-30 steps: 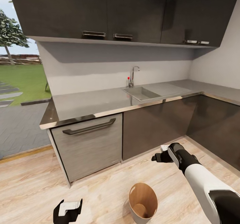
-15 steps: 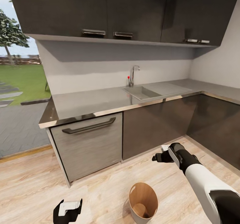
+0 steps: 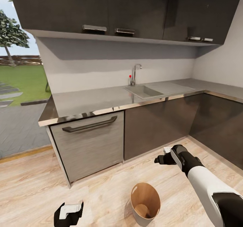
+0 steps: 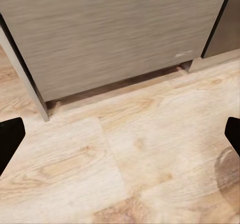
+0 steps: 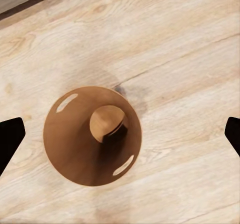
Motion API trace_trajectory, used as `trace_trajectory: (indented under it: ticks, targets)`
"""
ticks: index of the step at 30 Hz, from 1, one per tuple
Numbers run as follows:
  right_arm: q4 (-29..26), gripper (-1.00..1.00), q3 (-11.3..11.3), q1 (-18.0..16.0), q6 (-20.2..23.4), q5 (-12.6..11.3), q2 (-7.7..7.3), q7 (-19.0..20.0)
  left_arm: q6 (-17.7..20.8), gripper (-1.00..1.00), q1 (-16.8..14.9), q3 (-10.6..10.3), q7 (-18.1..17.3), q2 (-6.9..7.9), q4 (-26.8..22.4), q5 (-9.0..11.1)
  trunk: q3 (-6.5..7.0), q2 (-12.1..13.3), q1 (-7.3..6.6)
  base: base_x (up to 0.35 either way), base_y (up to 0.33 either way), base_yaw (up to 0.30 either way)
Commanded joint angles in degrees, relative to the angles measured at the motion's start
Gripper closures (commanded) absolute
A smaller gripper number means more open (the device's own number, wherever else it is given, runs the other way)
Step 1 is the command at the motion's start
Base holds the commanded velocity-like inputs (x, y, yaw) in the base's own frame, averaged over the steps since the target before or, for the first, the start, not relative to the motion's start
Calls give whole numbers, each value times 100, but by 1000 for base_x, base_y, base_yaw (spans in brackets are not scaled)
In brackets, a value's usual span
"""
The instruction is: Put the three can of soda from the living room inside the tash can in the kitchen.
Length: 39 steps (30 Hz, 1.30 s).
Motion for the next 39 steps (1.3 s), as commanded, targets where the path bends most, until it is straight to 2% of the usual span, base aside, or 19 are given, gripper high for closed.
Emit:
trace_trajectory:
  ticks: [1,14,39]
  targets:
    - [0,-100,1,0,-1,-1,1,0,1,-100,0,0,0,0,1,0,-18,-42,23,0,0,0]
    - [-8,-100,-10,0,-3,-1,-35,7,2,-100,0,-2,-3,0,1,0,-252,-563,308,0,0,0]
    - [-8,-100,4,0,-3,1,10,-9,-2,-100,0,-2,-7,0,8,0,-701,-1566,857,0,0,0]
